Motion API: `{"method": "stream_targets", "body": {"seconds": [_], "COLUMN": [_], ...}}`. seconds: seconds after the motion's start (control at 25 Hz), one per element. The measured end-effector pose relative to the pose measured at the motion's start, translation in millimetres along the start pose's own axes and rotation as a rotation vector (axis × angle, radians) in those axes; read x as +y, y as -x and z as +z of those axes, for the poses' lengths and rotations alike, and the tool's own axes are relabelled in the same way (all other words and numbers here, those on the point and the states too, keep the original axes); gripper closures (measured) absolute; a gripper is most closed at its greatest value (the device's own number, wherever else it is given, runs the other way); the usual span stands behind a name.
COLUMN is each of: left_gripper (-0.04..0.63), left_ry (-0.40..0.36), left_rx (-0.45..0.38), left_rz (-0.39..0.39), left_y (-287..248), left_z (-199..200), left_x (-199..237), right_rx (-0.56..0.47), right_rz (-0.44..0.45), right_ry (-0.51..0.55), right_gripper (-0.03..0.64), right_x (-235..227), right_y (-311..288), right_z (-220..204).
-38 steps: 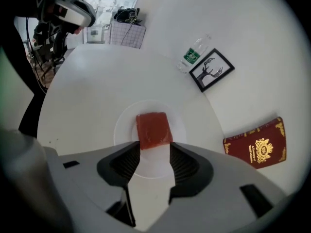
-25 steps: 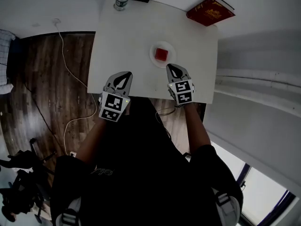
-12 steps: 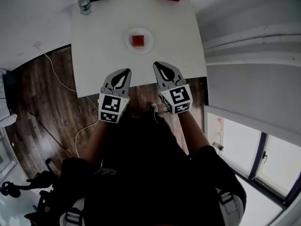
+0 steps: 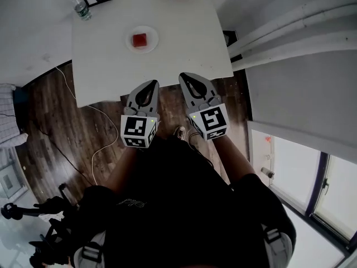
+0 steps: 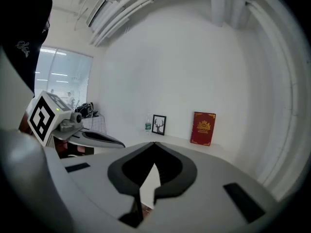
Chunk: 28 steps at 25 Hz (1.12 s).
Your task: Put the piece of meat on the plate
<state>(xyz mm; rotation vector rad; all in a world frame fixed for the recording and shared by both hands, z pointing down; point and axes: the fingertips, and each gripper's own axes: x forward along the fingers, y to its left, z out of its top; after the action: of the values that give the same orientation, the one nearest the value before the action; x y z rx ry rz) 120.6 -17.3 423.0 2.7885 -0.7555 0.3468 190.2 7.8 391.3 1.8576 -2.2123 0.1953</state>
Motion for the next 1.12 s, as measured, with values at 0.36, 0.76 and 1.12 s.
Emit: {"method": "stream_targets", "body": {"seconds": [0.36, 0.76, 1.12], "left_gripper": [0.594, 0.594, 0.594], "left_ry": [0.018, -0.036, -0.102], "left_rx": [-0.034, -0.072, -0.047], "left_rz": [0.134, 0.125, 0.083], "left_y": [21.4, 32.9, 25.4], "left_z": [-4.9, 22.1, 20.6], "left_x": [-87.0, -130.4, -144.8], "right_rx": [-0.098, -0.138, -0.181], "right_rz": [-0.004, 0.039, 0.01], "right_ry": [-0.07, -0.14, -0.133], "right_gripper": [0.595, 0.595, 0.595], "right_x": [-36.0, -22.3, -24.5], "right_y": [89.6, 125.7, 132.9], "right_z": [-8.1, -4.2, -6.1]}}
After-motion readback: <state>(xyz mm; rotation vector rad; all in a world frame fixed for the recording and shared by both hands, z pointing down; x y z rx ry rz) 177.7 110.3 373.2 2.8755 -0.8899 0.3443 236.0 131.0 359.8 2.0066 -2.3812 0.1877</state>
